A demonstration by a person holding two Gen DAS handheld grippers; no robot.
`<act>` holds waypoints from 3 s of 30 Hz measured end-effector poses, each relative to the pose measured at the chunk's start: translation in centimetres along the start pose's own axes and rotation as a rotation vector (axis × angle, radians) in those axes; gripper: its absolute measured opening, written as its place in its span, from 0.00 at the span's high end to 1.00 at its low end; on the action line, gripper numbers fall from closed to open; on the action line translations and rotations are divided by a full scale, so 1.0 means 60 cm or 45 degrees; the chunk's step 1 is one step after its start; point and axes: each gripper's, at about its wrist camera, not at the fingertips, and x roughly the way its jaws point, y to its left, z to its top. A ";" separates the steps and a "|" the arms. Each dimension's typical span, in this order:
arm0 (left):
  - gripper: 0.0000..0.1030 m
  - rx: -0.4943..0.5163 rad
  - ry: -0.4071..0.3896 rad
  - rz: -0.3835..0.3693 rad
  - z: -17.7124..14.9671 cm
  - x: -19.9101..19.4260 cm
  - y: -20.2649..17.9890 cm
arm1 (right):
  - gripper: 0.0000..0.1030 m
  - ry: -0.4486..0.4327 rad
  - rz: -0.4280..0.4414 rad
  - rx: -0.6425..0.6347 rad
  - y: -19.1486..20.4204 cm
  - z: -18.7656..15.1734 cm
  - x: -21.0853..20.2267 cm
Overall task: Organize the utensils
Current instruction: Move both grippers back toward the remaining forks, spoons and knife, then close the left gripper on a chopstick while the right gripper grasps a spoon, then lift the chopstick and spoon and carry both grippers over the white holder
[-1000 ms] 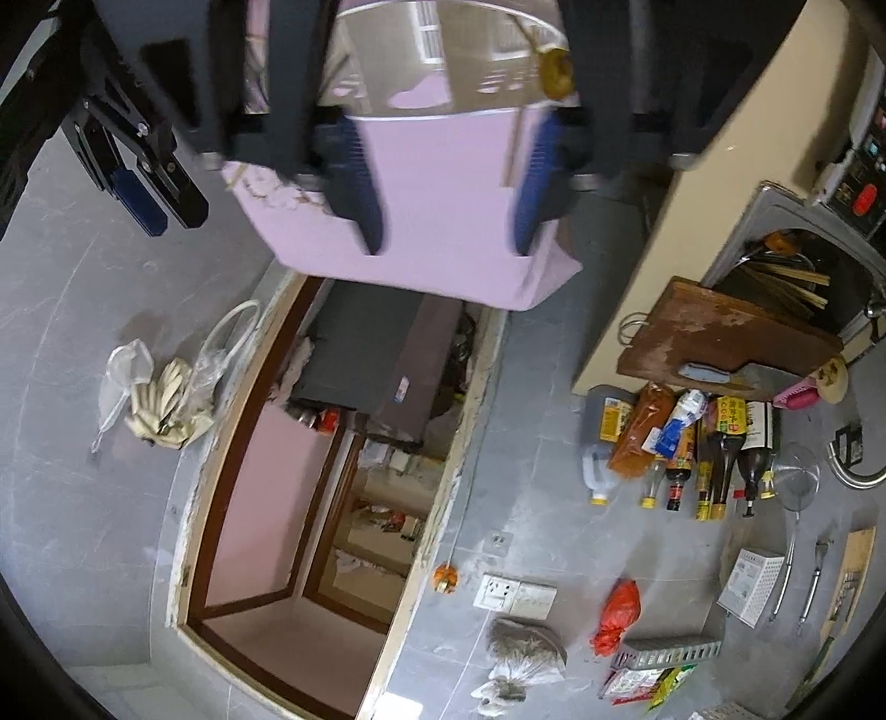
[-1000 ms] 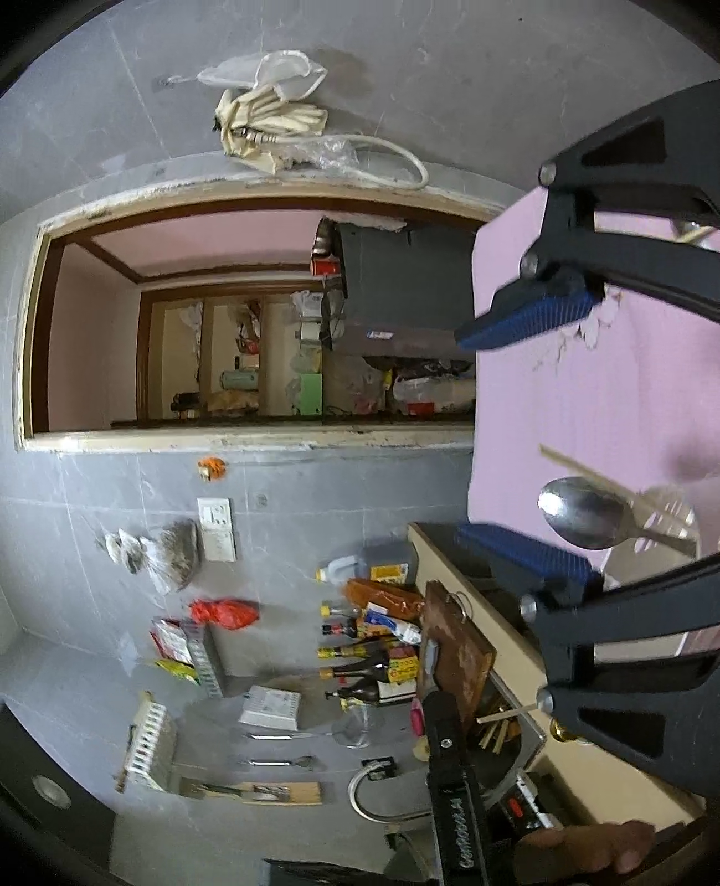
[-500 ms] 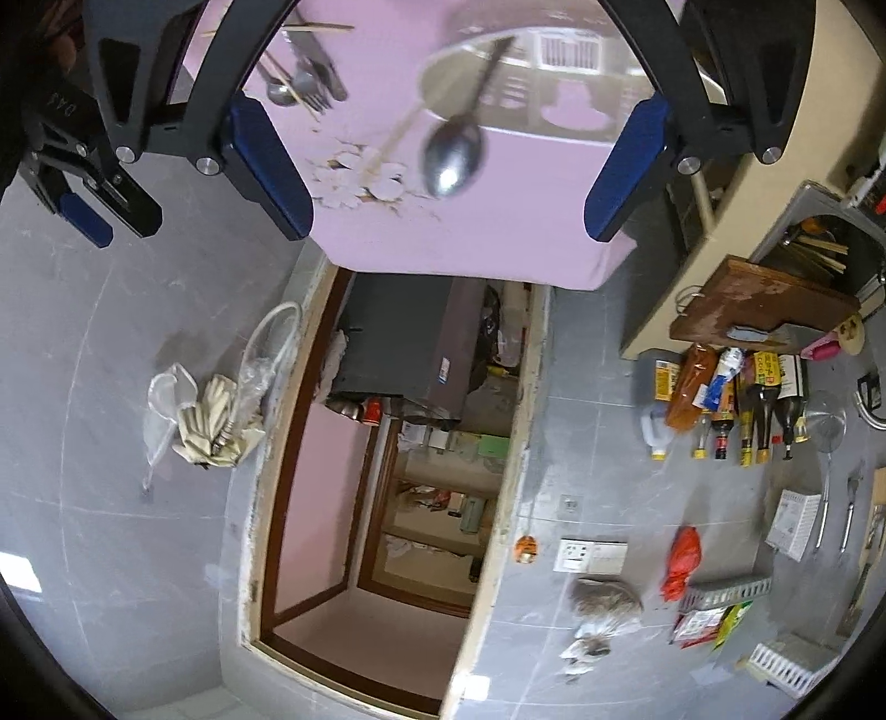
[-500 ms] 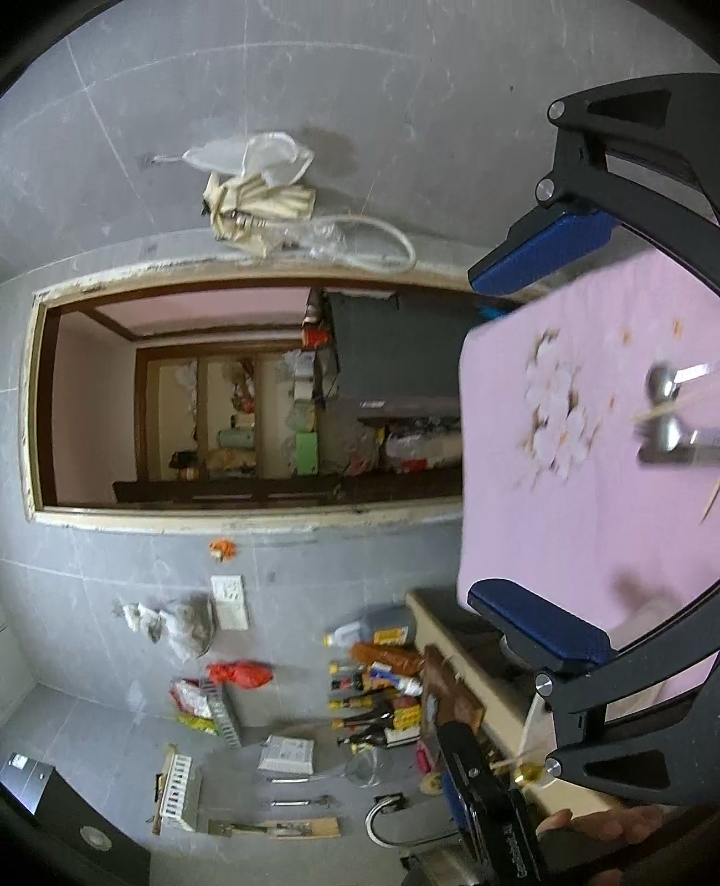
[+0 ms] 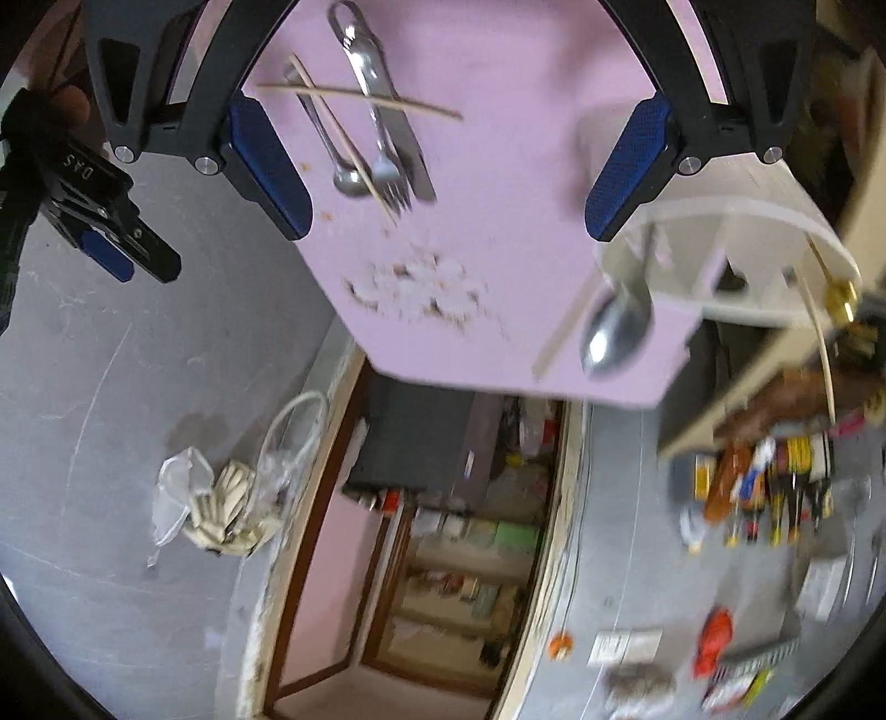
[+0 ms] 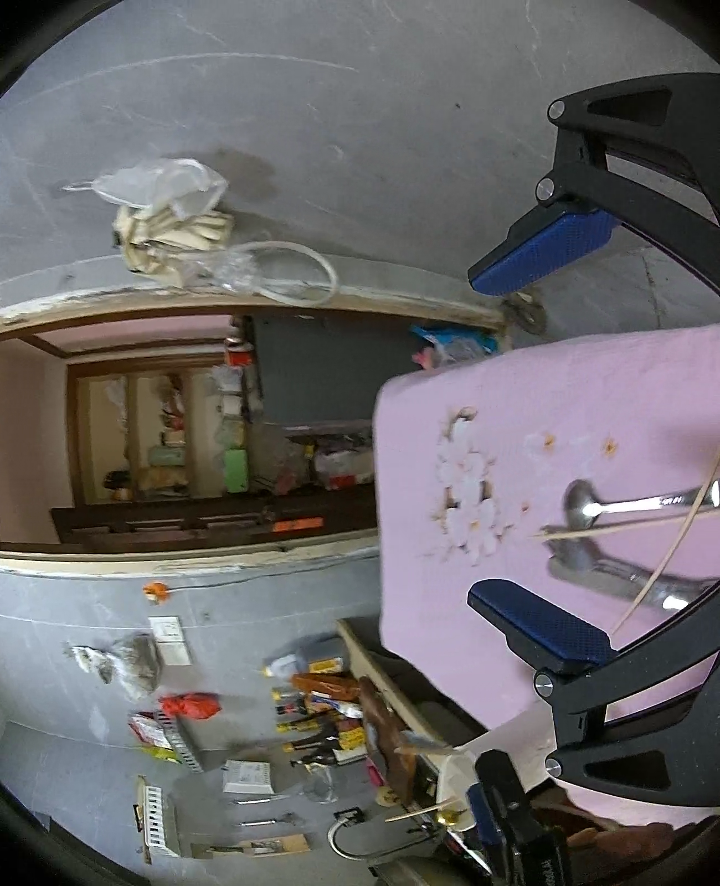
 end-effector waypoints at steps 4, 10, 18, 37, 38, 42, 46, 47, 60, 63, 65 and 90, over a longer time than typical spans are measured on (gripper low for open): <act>0.04 -0.059 0.085 0.057 -0.036 0.035 -0.001 | 0.02 0.073 0.041 0.001 -0.017 -0.034 0.043; 0.12 -0.143 0.216 0.073 -0.067 0.074 -0.002 | 0.23 0.233 0.130 0.030 -0.021 -0.083 0.113; 0.48 -0.263 0.418 0.001 -0.104 0.128 -0.013 | 0.61 0.364 0.247 -0.035 0.003 -0.124 0.162; 0.88 -0.385 0.545 0.031 -0.104 0.224 -0.013 | 0.72 0.564 0.459 -0.045 0.035 -0.163 0.222; 0.89 -0.380 0.545 0.033 -0.102 0.228 -0.013 | 0.72 0.570 0.465 -0.039 0.036 -0.163 0.225; 0.92 -0.349 0.558 0.059 -0.089 0.244 -0.007 | 0.72 0.599 0.519 0.021 0.035 -0.164 0.240; 0.93 -0.333 0.589 0.038 -0.081 0.257 0.005 | 0.72 0.640 0.575 0.085 0.035 -0.163 0.259; 0.93 -0.327 0.594 0.032 -0.080 0.259 0.006 | 0.72 0.651 0.588 0.105 0.035 -0.162 0.264; 0.93 -0.294 0.603 0.028 -0.076 0.255 0.015 | 0.85 0.730 0.642 0.402 0.044 -0.171 0.311; 0.93 -0.309 0.605 0.028 -0.075 0.251 0.021 | 0.87 0.740 0.635 0.398 0.058 -0.166 0.316; 0.93 -0.311 0.614 0.029 -0.074 0.251 0.025 | 0.87 0.762 0.630 0.386 0.060 -0.161 0.322; 0.95 -0.054 0.633 -0.110 -0.019 0.209 0.004 | 0.98 0.760 0.621 0.543 0.088 -0.144 0.287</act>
